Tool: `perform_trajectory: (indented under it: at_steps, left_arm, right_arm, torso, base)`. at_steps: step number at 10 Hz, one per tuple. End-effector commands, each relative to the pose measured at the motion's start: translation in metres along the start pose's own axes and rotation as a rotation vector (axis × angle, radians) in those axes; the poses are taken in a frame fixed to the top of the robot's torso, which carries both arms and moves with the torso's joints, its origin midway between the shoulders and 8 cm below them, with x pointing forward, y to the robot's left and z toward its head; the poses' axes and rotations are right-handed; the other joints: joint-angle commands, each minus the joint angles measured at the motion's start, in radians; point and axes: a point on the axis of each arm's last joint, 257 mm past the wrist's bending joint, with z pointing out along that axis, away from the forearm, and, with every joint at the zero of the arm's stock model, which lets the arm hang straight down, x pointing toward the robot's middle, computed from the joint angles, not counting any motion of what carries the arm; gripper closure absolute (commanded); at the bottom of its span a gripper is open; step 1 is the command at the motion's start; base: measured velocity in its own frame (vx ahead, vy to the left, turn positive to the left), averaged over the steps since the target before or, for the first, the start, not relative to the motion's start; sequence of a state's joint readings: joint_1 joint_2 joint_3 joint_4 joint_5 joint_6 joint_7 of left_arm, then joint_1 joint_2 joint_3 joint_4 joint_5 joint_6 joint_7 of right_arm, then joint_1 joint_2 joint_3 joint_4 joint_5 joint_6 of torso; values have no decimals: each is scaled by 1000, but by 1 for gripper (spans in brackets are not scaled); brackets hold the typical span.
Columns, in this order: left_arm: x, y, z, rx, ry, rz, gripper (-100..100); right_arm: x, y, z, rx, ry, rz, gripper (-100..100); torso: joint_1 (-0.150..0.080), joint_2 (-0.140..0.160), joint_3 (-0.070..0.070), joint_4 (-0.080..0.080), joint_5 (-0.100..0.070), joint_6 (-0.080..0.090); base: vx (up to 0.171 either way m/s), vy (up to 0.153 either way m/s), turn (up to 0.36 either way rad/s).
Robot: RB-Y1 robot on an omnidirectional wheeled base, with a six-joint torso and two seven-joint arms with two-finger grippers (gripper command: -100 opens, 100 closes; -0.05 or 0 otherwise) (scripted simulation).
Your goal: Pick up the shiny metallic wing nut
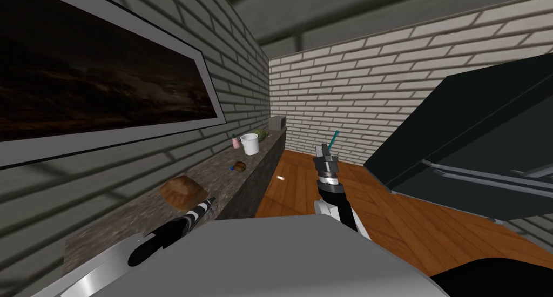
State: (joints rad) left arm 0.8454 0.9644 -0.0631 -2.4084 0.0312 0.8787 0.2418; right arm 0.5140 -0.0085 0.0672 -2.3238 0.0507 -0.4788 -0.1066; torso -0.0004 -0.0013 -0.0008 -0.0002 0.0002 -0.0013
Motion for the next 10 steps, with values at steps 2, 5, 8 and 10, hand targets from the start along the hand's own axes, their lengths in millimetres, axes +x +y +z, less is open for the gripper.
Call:
perform_trajectory:
  at_steps: [2, 5, 8, 10]
  left_arm:
    - [-13, 4, 13, -17, -17, -27, -100]
    - [-27, 10, 25, -33, -35, -58, -100]
    - [-41, 15, 37, -49, -52, -91, -100]
    - [-40, 14, 34, -46, -49, -85, 100]
  right_arm:
    - [0, 0, 0, 0, 0, 0, 0]
    - [0, 0, 0, 0, 0, 0, 0]
    - [0, 0, 0, 0, 0, 0, 0]
    - [0, 0, 0, 0, 0, 0, 0]
  torso:
    - [0, 3, 2, 1, 0, 0]
    - [-1, 3, 2, 1, 0, 0]
    - [-1, 3, 2, 1, 0, -1]
    - [0, 1, 1, 1, 0, -1]
  base:
    - [-87, -15, -174]
    - [-69, -20, -131]
    - [-64, -23, -123]
    - [-17, -3, -5]
